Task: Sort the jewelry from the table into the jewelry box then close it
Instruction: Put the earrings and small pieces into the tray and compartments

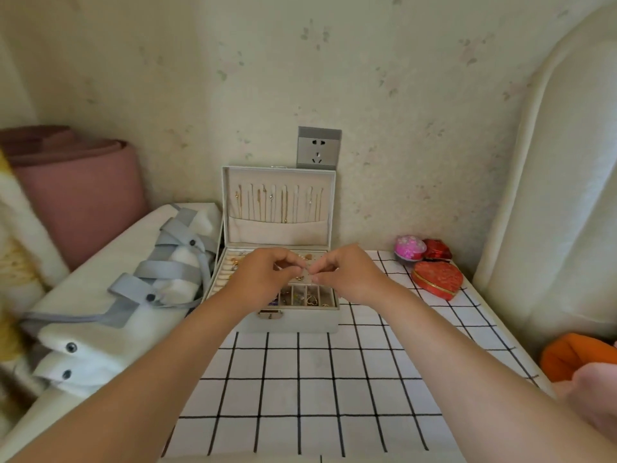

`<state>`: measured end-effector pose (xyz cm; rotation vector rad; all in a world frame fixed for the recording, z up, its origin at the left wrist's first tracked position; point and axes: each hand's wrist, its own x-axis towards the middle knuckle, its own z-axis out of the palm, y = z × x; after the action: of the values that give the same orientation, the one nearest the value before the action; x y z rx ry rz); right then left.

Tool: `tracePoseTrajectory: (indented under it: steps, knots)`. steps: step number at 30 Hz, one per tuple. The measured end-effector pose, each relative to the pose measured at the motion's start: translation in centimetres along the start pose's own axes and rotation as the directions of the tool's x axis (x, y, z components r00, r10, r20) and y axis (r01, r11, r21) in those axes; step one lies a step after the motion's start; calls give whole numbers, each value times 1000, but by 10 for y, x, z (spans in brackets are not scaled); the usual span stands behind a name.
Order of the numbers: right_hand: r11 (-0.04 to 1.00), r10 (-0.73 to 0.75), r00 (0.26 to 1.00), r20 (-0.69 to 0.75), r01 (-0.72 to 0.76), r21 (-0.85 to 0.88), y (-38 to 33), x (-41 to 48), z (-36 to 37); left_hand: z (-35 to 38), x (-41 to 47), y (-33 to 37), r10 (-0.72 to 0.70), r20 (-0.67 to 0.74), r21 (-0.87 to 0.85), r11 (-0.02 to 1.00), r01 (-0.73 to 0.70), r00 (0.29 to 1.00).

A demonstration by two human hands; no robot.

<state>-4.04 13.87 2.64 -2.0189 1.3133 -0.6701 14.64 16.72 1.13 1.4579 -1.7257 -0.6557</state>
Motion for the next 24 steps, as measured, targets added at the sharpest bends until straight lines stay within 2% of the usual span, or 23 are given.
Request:
tracePoseTrajectory:
  steps: [5,10,15,20,24]
  knots:
    - [971,14,1000,23,-9,-238,3,6,11,-5,1,7,-39,52,-87,995,43,998]
    - [969,23,996,83,-2,-247,0,7,16,-5,0,12,-129,106,-215,965,149,986]
    - [998,56,998,17,-56,-16,-7,9,9,-6,0,11,-181,145,-271,938,215,973]
    - [959,111,993,44,-119,256,-15,4,-4,-7,2,16,-200,106,-292,930,223,974]
    - [942,62,998,23,-66,328,-16,3,-7,-4,3,24,-219,41,-340,915,219,975]
